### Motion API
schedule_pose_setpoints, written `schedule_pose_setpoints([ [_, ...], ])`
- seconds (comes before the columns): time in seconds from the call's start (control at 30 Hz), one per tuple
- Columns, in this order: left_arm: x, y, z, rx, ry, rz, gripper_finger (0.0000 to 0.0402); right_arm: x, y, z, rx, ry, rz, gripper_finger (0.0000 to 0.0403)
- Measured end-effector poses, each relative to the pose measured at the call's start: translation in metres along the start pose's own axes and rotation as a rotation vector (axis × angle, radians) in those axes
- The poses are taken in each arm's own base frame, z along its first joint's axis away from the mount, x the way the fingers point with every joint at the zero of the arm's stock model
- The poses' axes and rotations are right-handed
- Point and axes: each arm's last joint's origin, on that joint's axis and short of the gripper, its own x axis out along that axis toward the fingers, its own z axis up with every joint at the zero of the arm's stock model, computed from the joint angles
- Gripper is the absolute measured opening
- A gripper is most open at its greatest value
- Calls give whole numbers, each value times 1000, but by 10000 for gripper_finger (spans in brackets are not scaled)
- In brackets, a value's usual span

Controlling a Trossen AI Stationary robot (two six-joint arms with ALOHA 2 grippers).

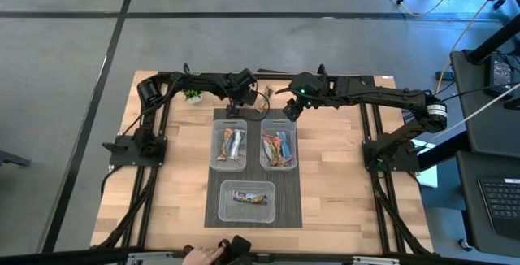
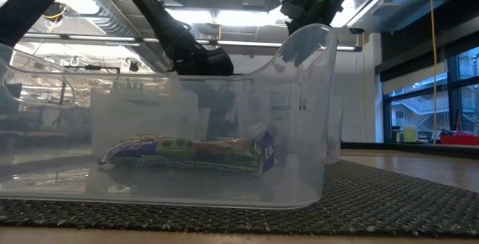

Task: Pick and place Granola Bars by type
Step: Put the blue granola bar into the bottom transparent bin

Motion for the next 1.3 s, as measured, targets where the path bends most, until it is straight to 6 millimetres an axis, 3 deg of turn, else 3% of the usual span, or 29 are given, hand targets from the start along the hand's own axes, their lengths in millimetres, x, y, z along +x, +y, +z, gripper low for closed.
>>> schedule_pose_setpoints([
  [0.17,-1,-2,3,9,32,25,63,0,0,0,-1,2,-1,217],
  [0.4,-21,1,5,-51,49,72,65,0,-1,-3,-9,29,-10,217],
  [0.6,-67,8,8,-191,-3,120,62,0,-2,-6,-17,65,-23,217],
  [0.87,-159,-1,24,-525,-221,164,63,0,-3,-7,-18,69,-24,217],
  [1.0,-202,-17,35,-711,-444,6,63,0,-3,-7,-17,68,-24,217],
  [1.1,-229,-32,47,-737,-609,-161,63,0,-3,-7,-17,68,-24,217],
  [1.3,-257,-74,79,-714,-690,-287,62,0,-2,-6,-15,65,-23,217],
])
